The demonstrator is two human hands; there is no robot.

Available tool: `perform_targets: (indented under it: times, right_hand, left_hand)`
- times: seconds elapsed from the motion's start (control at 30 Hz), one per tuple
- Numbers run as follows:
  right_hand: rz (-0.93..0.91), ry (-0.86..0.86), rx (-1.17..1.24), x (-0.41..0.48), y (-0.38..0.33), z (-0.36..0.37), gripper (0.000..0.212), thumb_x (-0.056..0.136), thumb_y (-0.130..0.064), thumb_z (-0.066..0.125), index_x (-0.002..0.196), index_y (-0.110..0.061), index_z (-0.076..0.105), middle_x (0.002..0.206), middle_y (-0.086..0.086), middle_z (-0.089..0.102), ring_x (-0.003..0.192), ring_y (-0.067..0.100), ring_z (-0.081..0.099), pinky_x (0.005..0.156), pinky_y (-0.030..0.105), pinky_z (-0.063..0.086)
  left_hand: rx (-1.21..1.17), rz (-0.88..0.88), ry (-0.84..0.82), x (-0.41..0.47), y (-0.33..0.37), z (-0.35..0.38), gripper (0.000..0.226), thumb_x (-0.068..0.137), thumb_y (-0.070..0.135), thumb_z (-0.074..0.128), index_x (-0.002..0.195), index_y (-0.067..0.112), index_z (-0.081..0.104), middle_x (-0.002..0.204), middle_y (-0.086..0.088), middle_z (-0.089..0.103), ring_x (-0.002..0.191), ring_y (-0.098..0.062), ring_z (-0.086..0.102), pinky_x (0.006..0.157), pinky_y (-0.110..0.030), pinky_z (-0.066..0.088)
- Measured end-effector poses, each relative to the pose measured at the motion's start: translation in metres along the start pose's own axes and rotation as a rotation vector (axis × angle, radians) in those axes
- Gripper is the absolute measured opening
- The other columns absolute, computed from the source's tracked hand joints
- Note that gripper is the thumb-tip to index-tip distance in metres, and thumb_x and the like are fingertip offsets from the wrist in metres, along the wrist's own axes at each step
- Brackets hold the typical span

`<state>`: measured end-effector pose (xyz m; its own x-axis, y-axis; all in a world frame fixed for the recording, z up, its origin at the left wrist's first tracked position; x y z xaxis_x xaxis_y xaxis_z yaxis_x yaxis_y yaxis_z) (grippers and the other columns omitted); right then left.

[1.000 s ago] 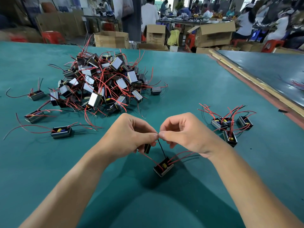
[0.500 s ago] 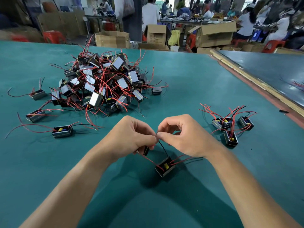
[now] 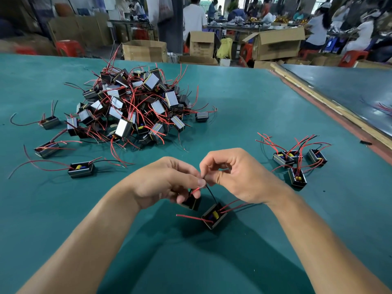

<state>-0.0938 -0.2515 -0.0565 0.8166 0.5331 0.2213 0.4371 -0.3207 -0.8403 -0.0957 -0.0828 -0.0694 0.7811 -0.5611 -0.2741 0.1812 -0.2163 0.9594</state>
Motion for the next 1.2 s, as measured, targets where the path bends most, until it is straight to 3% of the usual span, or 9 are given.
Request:
perform_targets:
  times: [0.07, 0.3, 0.43, 0.53, 0.7, 0.83, 0.97, 1.03, 1.2]
  right_hand:
    - [-0.009, 0.008, 0.043, 0.0, 0.0, -0.002, 0.019, 0.089, -0.004, 0.067, 0.079, -0.02, 0.068, 0.074, 0.016, 0.065, 0.068, 0.024, 0.056, 0.072, 0.032, 0.049]
    - [0.008, 0.093, 0.095, 0.001, 0.003, -0.007, 0.021, 0.088, -0.002, 0.066, 0.081, -0.021, 0.071, 0.07, 0.0, 0.065, 0.065, 0.012, 0.057, 0.068, 0.028, 0.049]
    - [0.07, 0.216, 0.131, 0.002, 0.007, -0.01, 0.012, 0.089, -0.002, 0.065, 0.086, -0.013, 0.07, 0.067, -0.001, 0.064, 0.061, 0.016, 0.058, 0.065, 0.034, 0.053]
    - [0.088, 0.254, 0.15, 0.001, 0.005, -0.011, 0.013, 0.09, 0.001, 0.064, 0.079, -0.005, 0.069, 0.063, 0.002, 0.062, 0.058, 0.016, 0.056, 0.059, 0.03, 0.051]
    - [0.156, 0.065, 0.181, -0.004, -0.002, -0.008, 0.014, 0.077, -0.016, 0.065, 0.067, -0.009, 0.071, 0.053, 0.002, 0.06, 0.047, 0.016, 0.049, 0.046, 0.023, 0.044]
    - [0.189, -0.065, 0.032, -0.009, -0.003, 0.002, 0.016, 0.079, -0.029, 0.069, 0.08, -0.015, 0.078, 0.051, -0.001, 0.065, 0.043, 0.011, 0.048, 0.044, 0.018, 0.038]
    - [0.194, -0.112, -0.242, -0.006, 0.003, 0.016, 0.008, 0.082, -0.031, 0.074, 0.089, -0.029, 0.078, 0.047, -0.01, 0.062, 0.039, 0.003, 0.044, 0.046, 0.013, 0.035]
    - [0.189, -0.091, -0.276, -0.004, 0.003, 0.015, 0.004, 0.084, -0.028, 0.074, 0.084, -0.028, 0.077, 0.045, -0.01, 0.055, 0.04, 0.006, 0.04, 0.045, 0.015, 0.031]
    - [0.217, 0.014, -0.32, -0.004, 0.004, 0.0, 0.017, 0.089, -0.019, 0.066, 0.073, -0.021, 0.064, 0.045, -0.005, 0.053, 0.042, 0.009, 0.037, 0.048, 0.018, 0.033]
  left_hand:
    - [-0.019, -0.004, -0.035, 0.0, 0.0, -0.001, 0.005, 0.072, 0.023, 0.074, 0.07, 0.018, 0.074, 0.066, -0.004, 0.067, 0.043, -0.01, 0.047, 0.042, -0.017, 0.033]
    - [-0.09, 0.038, -0.008, 0.003, 0.001, -0.002, 0.004, 0.076, 0.023, 0.071, 0.074, 0.02, 0.072, 0.068, -0.003, 0.066, 0.041, -0.009, 0.046, 0.039, -0.015, 0.031]
    - [-0.133, 0.062, 0.072, 0.003, 0.002, -0.004, 0.01, 0.074, 0.025, 0.073, 0.083, 0.022, 0.075, 0.068, -0.003, 0.066, 0.04, -0.009, 0.046, 0.038, -0.015, 0.031]
    - [-0.163, 0.071, 0.154, 0.003, 0.002, -0.006, 0.008, 0.08, 0.023, 0.068, 0.08, 0.021, 0.076, 0.069, -0.004, 0.067, 0.04, -0.009, 0.047, 0.038, -0.014, 0.034]
    - [-0.148, 0.066, 0.255, 0.005, 0.0, -0.01, 0.009, 0.09, 0.015, 0.065, 0.081, 0.019, 0.066, 0.075, -0.006, 0.071, 0.041, -0.009, 0.049, 0.039, -0.015, 0.036]
    - [-0.204, 0.063, 0.297, 0.006, -0.001, -0.013, 0.017, 0.091, 0.008, 0.063, 0.081, 0.018, 0.052, 0.077, -0.012, 0.072, 0.04, -0.012, 0.05, 0.038, -0.017, 0.037]
    - [-0.218, 0.06, 0.313, 0.008, -0.002, -0.013, 0.014, 0.092, 0.006, 0.062, 0.085, 0.017, 0.054, 0.077, -0.011, 0.072, 0.043, -0.012, 0.054, 0.041, -0.017, 0.04]
    - [-0.215, 0.06, 0.328, 0.008, -0.002, -0.014, 0.013, 0.092, 0.007, 0.062, 0.086, 0.018, 0.057, 0.081, -0.012, 0.073, 0.046, -0.013, 0.057, 0.043, -0.017, 0.043]
    - [-0.123, 0.121, 0.41, 0.007, 0.0, -0.015, 0.016, 0.092, 0.0, 0.058, 0.089, 0.016, 0.056, 0.089, -0.011, 0.076, 0.05, -0.015, 0.062, 0.044, -0.019, 0.047]
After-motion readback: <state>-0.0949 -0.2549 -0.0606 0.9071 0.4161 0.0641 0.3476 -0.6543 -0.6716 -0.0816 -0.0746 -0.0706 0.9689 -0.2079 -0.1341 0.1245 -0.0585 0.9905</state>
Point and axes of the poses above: each hand's wrist, its own x-axis towards the middle knuckle, its own z-axis out of the palm, y = z × x, the point moved 3 cm from there along x, towards the middle knuckle
